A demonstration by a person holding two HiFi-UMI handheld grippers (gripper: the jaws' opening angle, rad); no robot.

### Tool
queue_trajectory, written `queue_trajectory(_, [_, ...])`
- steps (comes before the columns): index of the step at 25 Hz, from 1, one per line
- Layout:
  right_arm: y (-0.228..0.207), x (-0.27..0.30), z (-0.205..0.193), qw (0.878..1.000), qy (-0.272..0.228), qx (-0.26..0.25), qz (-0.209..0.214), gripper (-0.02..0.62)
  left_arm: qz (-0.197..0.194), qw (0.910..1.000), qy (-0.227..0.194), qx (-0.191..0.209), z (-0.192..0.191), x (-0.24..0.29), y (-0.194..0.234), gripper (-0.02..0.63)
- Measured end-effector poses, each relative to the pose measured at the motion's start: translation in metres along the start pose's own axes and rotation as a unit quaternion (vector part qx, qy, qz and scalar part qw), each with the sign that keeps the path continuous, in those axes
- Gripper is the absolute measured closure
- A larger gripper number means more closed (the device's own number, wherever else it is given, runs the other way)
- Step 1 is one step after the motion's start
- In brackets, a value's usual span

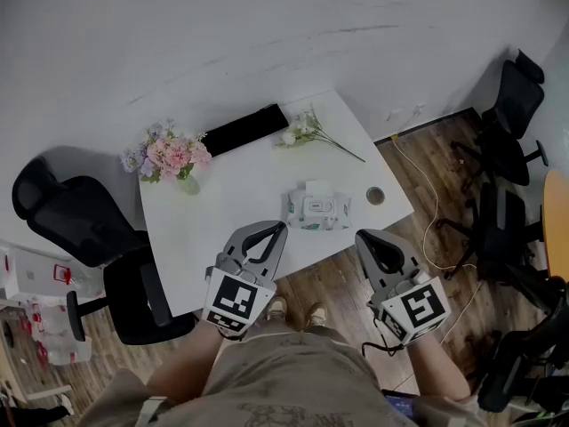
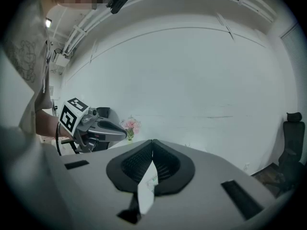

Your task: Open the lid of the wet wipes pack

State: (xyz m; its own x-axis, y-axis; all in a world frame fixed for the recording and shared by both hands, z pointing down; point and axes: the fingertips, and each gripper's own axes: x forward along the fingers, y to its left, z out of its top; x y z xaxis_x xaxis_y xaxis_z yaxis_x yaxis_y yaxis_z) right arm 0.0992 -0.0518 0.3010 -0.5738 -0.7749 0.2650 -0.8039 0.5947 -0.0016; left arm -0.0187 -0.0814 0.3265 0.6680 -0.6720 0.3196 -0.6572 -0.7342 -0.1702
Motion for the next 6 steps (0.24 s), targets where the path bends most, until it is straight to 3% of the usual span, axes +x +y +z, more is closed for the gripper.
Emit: queue_trajectory(6, [0.0,0.0024,0.0027,1.0,-0.001,-0.003,0.0,0.565,0.001,1.0,0.0,0.003,0.0005,-0.0009,0.0032,0.591])
